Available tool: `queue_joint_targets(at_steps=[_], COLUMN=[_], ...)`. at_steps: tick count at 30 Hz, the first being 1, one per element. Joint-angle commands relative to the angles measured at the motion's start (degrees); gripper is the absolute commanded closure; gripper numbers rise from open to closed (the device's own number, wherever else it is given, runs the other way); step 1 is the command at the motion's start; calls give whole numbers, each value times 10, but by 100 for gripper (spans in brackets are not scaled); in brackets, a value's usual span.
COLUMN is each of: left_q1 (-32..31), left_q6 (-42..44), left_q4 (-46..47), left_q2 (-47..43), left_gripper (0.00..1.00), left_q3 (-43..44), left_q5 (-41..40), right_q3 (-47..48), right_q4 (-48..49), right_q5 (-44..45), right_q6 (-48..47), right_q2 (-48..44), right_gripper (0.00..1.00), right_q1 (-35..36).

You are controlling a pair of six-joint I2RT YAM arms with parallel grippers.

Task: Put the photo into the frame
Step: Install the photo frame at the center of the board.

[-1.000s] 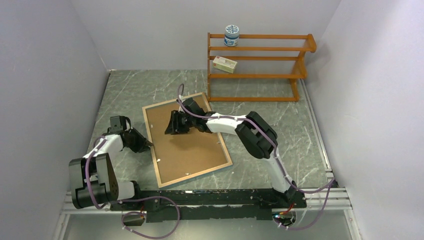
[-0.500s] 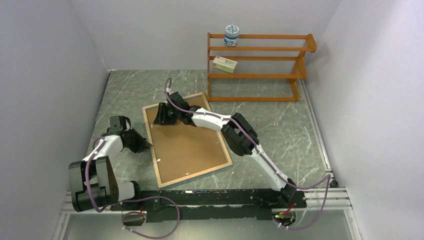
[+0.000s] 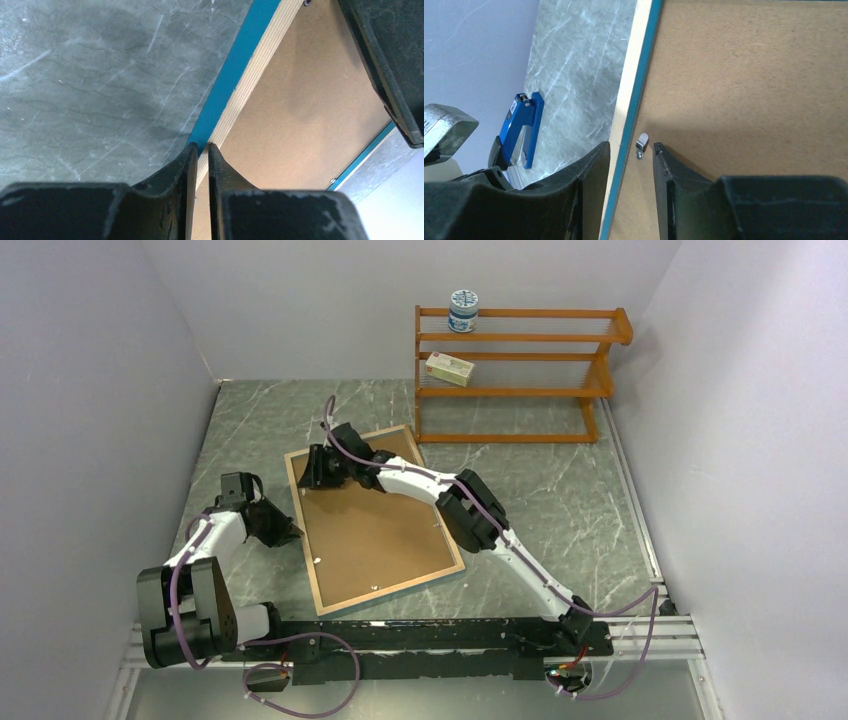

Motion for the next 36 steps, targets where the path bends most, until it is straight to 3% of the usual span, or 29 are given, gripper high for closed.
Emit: queue_joint_targets(at_steps=[1, 22, 29, 36], left_q1=[-5, -6, -6, -6], left_q6=[4, 2, 4, -10], left_q4=[-53, -108, -134, -163], left_q2=[-1, -2, -19, -40], left_gripper=[83, 83, 82, 81], left_q3=[-1, 39, 66, 79], left_q5=[-25, -92, -113, -145], right_q3=[13, 13, -24, 26], right_q4=[-37, 5, 61, 41], right_q5=[-16, -96, -135, -158], right_q6=[-4, -33, -29, -59], right_q2=[39, 72, 60, 84], right_gripper=[59, 60, 58, 57], right_q1=[15, 16, 4, 5])
